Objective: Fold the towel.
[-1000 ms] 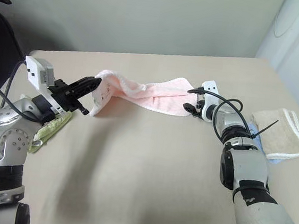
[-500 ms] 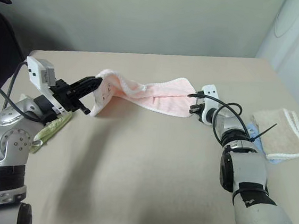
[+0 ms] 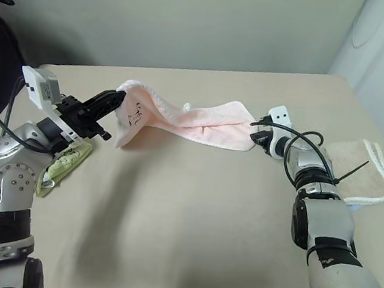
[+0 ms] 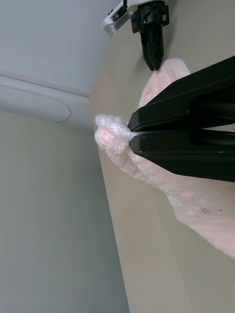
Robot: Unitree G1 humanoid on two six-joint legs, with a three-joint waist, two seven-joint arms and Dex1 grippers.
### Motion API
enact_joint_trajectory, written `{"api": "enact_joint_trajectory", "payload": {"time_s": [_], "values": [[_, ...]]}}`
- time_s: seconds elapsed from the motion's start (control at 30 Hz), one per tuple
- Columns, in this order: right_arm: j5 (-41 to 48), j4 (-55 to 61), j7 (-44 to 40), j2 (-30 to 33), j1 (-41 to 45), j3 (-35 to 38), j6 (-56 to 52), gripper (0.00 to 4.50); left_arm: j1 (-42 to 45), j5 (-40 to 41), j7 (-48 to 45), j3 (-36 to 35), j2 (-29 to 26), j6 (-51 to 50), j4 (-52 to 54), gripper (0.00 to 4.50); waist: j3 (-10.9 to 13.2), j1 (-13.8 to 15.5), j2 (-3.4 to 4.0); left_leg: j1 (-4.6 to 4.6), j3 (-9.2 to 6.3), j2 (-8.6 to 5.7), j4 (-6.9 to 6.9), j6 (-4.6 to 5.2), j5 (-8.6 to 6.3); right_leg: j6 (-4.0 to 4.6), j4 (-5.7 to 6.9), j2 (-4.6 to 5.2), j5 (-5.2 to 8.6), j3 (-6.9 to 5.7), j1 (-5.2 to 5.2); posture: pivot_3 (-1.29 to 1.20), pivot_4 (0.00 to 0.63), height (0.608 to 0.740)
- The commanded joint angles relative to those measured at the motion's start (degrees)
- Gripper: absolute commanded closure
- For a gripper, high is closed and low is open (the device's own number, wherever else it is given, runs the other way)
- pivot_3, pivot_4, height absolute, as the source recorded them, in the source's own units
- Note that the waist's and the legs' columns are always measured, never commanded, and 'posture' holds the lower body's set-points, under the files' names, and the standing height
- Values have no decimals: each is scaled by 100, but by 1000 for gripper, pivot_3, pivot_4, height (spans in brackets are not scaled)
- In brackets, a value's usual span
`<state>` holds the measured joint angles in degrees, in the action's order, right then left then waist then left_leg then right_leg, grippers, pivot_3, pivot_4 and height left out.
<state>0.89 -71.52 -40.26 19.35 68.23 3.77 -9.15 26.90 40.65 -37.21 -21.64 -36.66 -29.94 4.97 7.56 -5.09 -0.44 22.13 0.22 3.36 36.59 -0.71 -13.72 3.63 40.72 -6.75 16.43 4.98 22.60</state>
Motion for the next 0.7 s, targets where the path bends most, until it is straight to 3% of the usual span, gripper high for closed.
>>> {"api": "enact_joint_trajectory", "payload": {"time_s": [0.03,0.4,0.5,0.6,0.7], "values": [[30,208,18,6,43,28,13,2646,34,38,-14,-44,-44,44,275,4500,0,0,0,0,0,0,0,0,0,0,0,0,0,0,0,0,150,740],[-56,-146,746,-365,122,51,-218,2646,3,45,18,32,10,38,320,4500,-1,-1,-1,0,0,0,0,0,0,0,0,0,0,0,3,0,150,740],[-35,-151,760,-408,123,63,-201,3260,-49,75,41,8,-2,32,385,4500,-3,-1,-6,0,0,0,-1,1,-1,0,3,0,0,0,2,0,150,740],[-6,-121,699,-398,115,71,-205,4309,-156,109,74,-45,-13,12,492,4500,-4,0,-6,0,0,0,-2,1,-1,0,3,0,0,1,2,0,150,740],[21,-68,616,-323,105,89,-200,4483,-229,151,110,-103,-31,-7,562,4500,-4,0,-7,-1,0,0,-2,1,-1,0,3,0,0,0,2,0,150,740]]}}
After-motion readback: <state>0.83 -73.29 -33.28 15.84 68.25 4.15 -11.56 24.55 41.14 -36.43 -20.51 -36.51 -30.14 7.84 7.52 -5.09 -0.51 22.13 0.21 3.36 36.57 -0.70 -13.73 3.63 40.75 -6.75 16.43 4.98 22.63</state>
